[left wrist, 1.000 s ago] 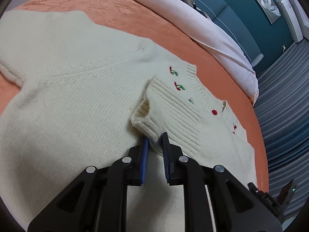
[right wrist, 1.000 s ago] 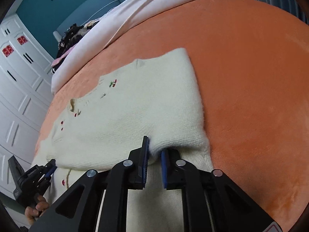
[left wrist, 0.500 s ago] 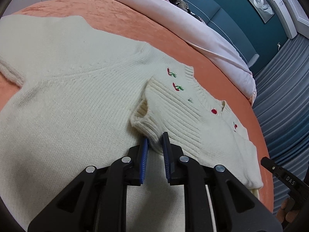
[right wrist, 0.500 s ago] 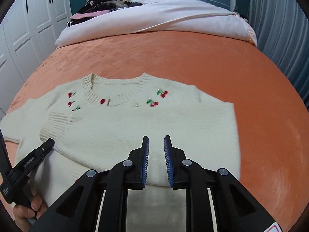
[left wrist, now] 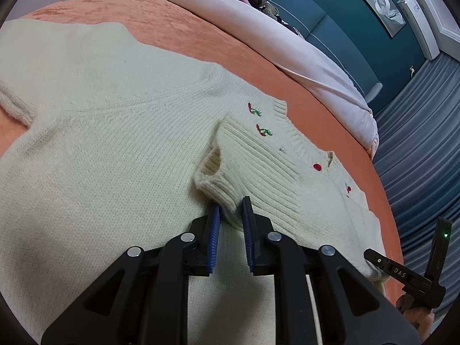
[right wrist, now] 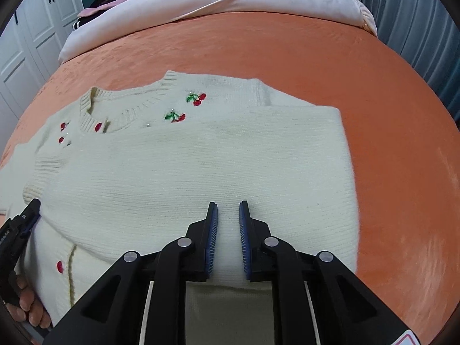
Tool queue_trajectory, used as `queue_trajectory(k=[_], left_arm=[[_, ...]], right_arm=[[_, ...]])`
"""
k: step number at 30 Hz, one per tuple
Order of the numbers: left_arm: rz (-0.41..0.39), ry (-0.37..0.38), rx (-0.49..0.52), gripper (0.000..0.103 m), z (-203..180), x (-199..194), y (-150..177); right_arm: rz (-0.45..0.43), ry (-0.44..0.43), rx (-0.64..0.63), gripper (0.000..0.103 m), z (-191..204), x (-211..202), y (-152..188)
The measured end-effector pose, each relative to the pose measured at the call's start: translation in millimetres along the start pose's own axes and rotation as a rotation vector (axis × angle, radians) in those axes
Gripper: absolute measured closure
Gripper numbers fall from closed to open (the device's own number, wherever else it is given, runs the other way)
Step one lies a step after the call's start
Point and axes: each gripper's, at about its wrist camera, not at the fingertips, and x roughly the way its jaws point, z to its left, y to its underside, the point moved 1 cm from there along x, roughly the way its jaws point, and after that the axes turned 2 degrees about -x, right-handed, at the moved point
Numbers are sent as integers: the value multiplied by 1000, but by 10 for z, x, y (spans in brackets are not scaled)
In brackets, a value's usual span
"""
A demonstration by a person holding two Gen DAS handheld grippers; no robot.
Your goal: Fold small clothes
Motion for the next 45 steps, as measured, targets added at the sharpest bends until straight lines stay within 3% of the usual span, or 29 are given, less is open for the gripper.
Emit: queue_trajectory(k=[6,8,9,10,12,15,17,19,21,23,24,25,27,29,32,35,37,38,39,40,41,44,45], left_arm=[[8,-2,-9,87,-16,-19,-20],[29,-13,-31,82,-4,-118,-90],[14,-38,-50,70,43,-237,-142],[-24,-55,-81,46,138,-406,-213],[-133,-106,-159,25,458,-798,-410],[-217,-228,-282,18,1181,-1230,-827],[-242,-336,-369,18,1724,-1409,-1097],[-241,-394,-499,18,2273,-1515,-1312],[-260,-380,-626,24,2677,-1594,-1447],[-325,-357,-711,27,2846,-1693,-1541],[-341,-370,-727,40,2870,-1706,-1594],[-337,-365,-720,65,2865,-1678,-1666],[-284,-350,-681,96,2753,-1580,-1821],[-313,-323,-569,95,2366,-1606,-1962],[-335,-216,-283,96,1318,-1642,-2077],[-277,-61,-11,95,138,-1532,-1783],[-166,42,79,91,-400,-1300,-1384],[-102,63,96,89,-567,-1125,-1127],[-40,64,109,80,-668,-937,-884],[21,36,117,59,-703,-752,-631],[70,-6,110,52,-683,-599,-400],[131,-43,23,49,-446,-445,-5],[128,-41,-20,43,-330,-488,29]], right_arm=[[8,39,-16,92,26,-26,28],[13,71,-34,89,106,-101,55],[10,72,-43,87,141,-164,90],[3,61,-54,84,177,-249,151],[-13,41,-73,84,222,-413,313],[-4,-43,-64,80,247,-601,679],[11,-92,-34,79,244,-689,927],[26,-99,-16,79,275,-782,1154],[38,-107,-1,78,317,-865,1315],[52,-116,14,75,364,-931,1426],[62,-122,22,74,391,-954,1462],[69,-131,30,72,414,-975,1485],[78,-160,32,72,477,-1006,1499],[66,-156,18,72,544,-1064,1463],[28,-163,15,71,605,-1149,1396],[2,-184,47,70,572,-1177,1323],[-7,-193,77,70,519,-1172,1302],[-9,-196,88,70,481,-1165,1298],[-9,-191,96,70,446,-1153,1298],[-9,-185,102,70,406,-1138,1304],[-9,-179,108,70,357,-1122,1304],[-16,-161,115,69,205,-1117,1250],[-26,-157,112,67,171,-1132,1205]])
